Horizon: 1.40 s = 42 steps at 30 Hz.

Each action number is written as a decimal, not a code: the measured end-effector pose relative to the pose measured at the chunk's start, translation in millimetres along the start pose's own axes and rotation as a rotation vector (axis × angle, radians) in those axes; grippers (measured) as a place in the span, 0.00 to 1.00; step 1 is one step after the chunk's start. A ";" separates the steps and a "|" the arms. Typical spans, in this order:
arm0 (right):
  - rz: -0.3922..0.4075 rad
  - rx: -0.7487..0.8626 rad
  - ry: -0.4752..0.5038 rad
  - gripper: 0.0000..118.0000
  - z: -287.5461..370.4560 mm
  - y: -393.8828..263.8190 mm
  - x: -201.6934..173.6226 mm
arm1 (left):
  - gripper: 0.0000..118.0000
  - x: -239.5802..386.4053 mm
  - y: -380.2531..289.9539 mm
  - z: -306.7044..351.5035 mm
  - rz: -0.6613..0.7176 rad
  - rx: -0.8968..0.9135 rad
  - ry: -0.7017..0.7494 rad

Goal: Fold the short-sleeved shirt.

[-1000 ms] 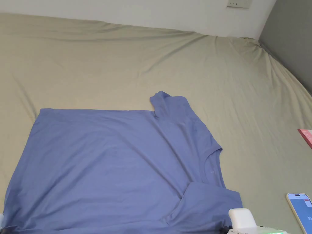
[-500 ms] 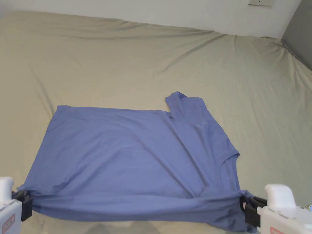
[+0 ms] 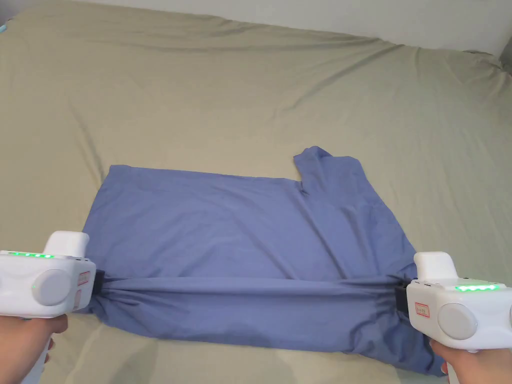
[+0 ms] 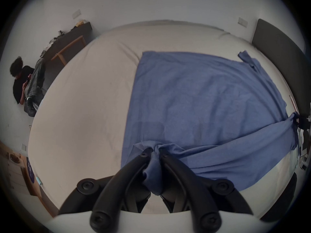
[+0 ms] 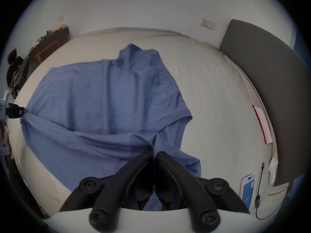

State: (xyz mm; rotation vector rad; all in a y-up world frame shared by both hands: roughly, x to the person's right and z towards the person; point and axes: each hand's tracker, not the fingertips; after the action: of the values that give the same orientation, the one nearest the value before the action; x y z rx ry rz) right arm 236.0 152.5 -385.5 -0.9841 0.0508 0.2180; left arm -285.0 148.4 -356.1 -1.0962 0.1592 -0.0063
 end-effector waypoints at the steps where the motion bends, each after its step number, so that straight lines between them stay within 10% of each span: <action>1: -0.019 -0.007 0.001 0.02 -3.6 -0.5 2.5 | 0.05 3.2 2.9 -4.1 -0.019 -0.009 0.010; 11: -0.045 0.018 -0.050 0.02 -10.1 11.7 2.6 | 0.11 3.0 27.8 -8.2 -0.038 0.022 0.002; 12: -0.053 0.021 -0.053 0.02 -10.6 12.3 2.3 | 0.24 3.9 28.3 -5.9 -0.026 0.031 0.004; 14: -0.027 0.010 -0.078 0.08 -12.0 12.9 0.2 | 0.89 3.7 29.2 -3.1 -0.015 0.047 0.061; 15: -0.007 -0.014 -0.083 0.23 -12.2 15.5 -0.5 | 1.00 2.3 28.0 -1.2 -0.013 0.041 0.062; 16: -0.013 -0.010 -0.088 0.61 -8.5 18.7 -1.0 | 0.93 0.1 27.4 5.0 -0.004 0.046 0.059; 18: -0.030 0.045 -0.135 0.92 6.4 23.9 2.6 | 0.93 2.3 29.1 30.3 0.024 0.144 0.040; 29: 0.029 0.687 -0.051 0.92 224.0 74.0 -50.0 | 0.91 21.5 25.8 213.9 0.099 0.822 0.015; 32: 0.064 0.785 -0.087 0.77 256.5 70.4 -74.1 | 0.59 40.6 19.2 246.5 0.077 0.927 0.031; 35: 0.106 0.818 -0.083 0.01 272.0 64.6 -97.2 | 0.08 61.3 15.2 263.4 0.016 0.979 0.080; 42: 0.159 0.816 -0.066 0.01 267.7 59.5 -107.8 | 0.00 81.5 11.3 271.4 -0.075 0.975 0.066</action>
State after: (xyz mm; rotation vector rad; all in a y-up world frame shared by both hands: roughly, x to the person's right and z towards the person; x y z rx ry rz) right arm 103.5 389.4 -270.7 -0.1591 0.1447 0.3392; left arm -169.5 386.9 -255.1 -0.1274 0.1477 -0.1705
